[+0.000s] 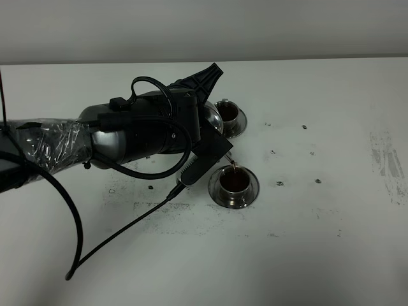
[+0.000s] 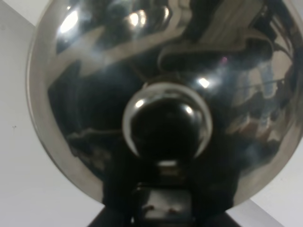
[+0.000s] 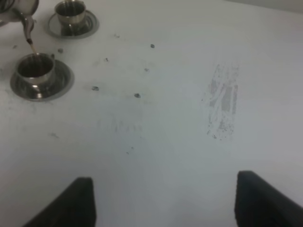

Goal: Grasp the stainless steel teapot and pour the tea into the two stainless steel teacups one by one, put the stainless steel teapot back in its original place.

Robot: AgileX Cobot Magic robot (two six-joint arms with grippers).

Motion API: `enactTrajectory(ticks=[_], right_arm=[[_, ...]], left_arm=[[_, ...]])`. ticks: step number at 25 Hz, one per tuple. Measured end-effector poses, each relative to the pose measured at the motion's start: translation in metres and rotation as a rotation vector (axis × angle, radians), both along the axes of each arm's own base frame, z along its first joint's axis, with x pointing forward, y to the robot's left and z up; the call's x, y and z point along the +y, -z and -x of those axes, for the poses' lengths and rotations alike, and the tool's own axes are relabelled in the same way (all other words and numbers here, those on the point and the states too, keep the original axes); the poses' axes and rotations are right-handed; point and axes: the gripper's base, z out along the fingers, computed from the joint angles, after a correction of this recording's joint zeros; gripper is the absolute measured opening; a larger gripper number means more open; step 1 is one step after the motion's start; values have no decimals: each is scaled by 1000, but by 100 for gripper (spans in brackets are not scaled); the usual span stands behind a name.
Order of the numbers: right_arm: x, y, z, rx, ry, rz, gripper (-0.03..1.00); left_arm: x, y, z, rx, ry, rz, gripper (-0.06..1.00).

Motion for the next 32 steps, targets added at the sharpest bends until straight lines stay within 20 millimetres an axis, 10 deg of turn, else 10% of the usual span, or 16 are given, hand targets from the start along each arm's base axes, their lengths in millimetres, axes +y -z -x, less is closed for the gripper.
enactTrajectory(ticks=[16,32], right_arm=[[0,0,0,0,0,0,59],[0,0,0,0,0,0,59]], left_arm=[[0,7,7,95,-153,150,18],[11,-5,43,314,-1023,690,18]])
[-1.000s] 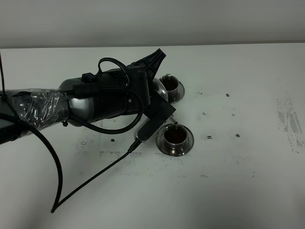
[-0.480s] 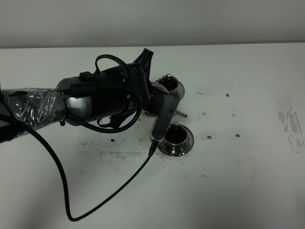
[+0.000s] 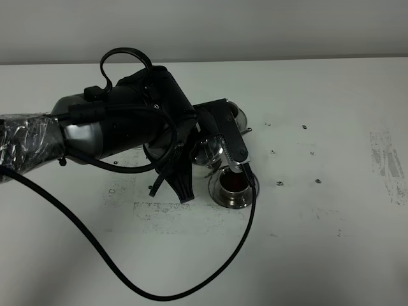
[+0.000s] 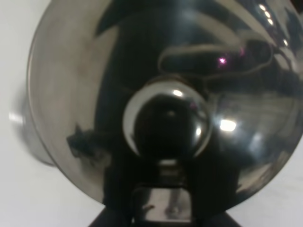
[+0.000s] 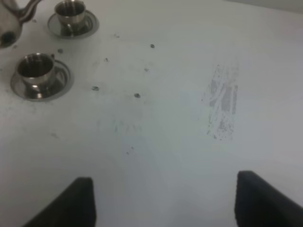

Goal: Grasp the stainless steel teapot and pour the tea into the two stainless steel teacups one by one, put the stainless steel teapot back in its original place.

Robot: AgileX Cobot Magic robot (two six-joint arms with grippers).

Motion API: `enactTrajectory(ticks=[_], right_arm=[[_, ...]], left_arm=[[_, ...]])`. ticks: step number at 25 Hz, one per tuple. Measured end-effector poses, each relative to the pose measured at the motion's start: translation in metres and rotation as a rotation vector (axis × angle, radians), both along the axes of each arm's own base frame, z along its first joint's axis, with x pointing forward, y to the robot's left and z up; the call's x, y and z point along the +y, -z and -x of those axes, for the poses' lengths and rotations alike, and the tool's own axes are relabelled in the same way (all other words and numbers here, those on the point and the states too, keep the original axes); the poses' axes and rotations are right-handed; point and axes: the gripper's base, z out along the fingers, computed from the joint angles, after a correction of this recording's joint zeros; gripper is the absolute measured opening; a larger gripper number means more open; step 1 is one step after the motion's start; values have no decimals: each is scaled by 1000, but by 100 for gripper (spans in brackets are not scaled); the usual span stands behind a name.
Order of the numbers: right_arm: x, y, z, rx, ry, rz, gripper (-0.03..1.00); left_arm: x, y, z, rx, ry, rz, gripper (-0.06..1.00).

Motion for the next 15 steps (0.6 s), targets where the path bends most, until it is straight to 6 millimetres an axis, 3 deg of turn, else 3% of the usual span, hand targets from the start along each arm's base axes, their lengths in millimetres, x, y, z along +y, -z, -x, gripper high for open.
enactTrajectory(ticks=[10,15], right_arm=[[0,0,0,0,0,0,59],[0,0,0,0,0,0,59]], left_arm=[[6,6,8,105,-111,-29,18],[20,20,10,148,-141,-66,18]])
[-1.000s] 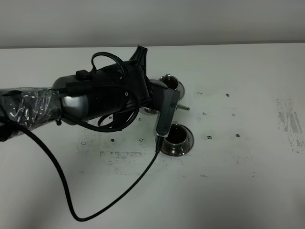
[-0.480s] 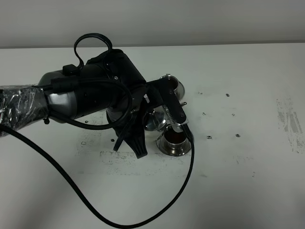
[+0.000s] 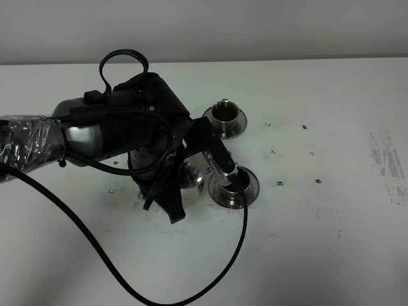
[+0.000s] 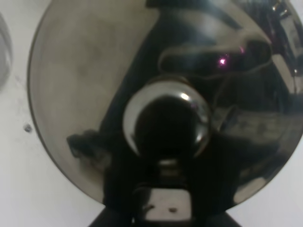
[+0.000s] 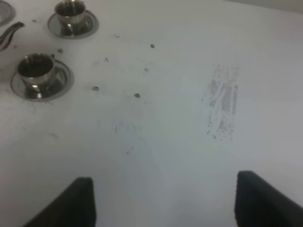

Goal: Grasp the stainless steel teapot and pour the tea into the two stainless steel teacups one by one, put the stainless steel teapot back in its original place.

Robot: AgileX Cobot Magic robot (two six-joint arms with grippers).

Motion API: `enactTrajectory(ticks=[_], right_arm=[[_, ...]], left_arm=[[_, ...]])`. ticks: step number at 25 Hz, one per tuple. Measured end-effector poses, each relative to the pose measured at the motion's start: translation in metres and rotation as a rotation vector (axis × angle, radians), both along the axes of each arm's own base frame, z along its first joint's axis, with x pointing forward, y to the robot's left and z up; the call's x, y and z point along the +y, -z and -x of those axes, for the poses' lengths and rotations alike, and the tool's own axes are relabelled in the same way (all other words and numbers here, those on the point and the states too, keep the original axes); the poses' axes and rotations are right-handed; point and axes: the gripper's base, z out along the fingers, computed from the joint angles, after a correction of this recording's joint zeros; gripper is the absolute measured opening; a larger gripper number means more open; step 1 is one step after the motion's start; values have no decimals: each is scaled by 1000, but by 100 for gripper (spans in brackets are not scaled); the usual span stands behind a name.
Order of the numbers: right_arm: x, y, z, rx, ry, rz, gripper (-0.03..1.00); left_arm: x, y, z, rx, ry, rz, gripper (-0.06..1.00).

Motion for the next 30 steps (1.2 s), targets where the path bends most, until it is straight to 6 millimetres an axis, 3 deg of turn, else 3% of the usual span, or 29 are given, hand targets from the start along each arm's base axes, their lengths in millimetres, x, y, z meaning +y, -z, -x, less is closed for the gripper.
enactTrajectory(ticks=[4,19,24,30], right_arm=[[0,0,0,0,0,0,59],[0,0,0,0,0,0,59],[0,0,0,0,0,0,59],[0,0,0,0,0,0,59]], left_arm=[[11,12,0,27,-28,-19,18],[8,14,-3,1,-34,39,18],[11,4,-3,-22,-44,62,18],[35,-12,-17,-67,-164,97,18]])
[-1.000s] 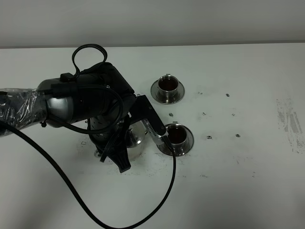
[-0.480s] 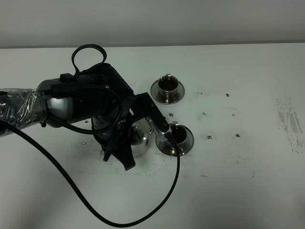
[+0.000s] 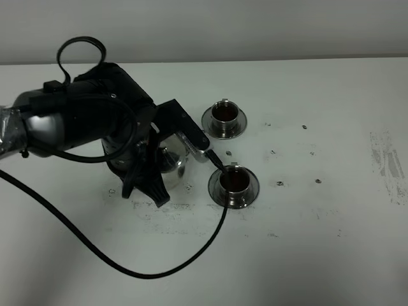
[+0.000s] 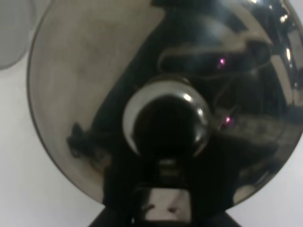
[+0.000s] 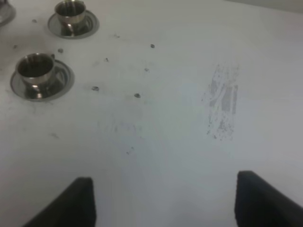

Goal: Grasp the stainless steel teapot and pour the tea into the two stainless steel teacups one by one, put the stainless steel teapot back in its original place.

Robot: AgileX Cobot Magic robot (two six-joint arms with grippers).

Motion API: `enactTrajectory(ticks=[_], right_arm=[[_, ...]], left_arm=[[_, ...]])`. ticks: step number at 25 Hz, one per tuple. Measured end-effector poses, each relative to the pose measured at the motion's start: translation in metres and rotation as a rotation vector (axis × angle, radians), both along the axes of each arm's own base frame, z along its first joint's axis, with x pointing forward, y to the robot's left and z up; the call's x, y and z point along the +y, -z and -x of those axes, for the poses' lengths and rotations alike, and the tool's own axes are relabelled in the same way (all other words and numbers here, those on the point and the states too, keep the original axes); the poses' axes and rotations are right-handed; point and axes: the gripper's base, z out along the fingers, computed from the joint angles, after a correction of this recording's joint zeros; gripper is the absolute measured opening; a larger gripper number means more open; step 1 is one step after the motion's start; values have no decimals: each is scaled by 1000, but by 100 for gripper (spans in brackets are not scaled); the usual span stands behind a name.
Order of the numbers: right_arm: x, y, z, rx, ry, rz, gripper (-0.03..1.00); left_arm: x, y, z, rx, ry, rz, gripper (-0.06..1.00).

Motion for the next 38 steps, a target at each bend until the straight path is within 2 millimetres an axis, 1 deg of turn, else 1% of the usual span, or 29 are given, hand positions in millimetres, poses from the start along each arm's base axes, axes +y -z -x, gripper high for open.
enactTrajectory(ticks=[6,9,15,19,21,24,27,31,33,38], right_arm=[[0,0,0,0,0,0,59],[0,0,0,0,0,0,59],[0,0,0,0,0,0,59],[0,0,0,0,0,0,59],[0,0,0,0,0,0,59],[0,0,0,0,0,0,59],[0,0,0,0,0,0,59],[0,0,0,0,0,0,59],[0,0,0,0,5,0,59],[-2,0,0,0,18,6,59]], left_arm=[[27,-3,-18,-31,-119,32,18],[37,-7,-29,-71,-184,71,18],[50,-19,-46,-135,-249,129,18],[57,-20,-56,-157,-282,159,18],[58,-17,-63,-160,-296,162,18],[57,-6,-75,-148,-314,157,18],[52,6,-87,-136,-320,152,18],[45,16,-101,-129,-332,169,18],[43,23,-105,-119,-335,166,18],[42,38,-107,-78,-346,140,18]])
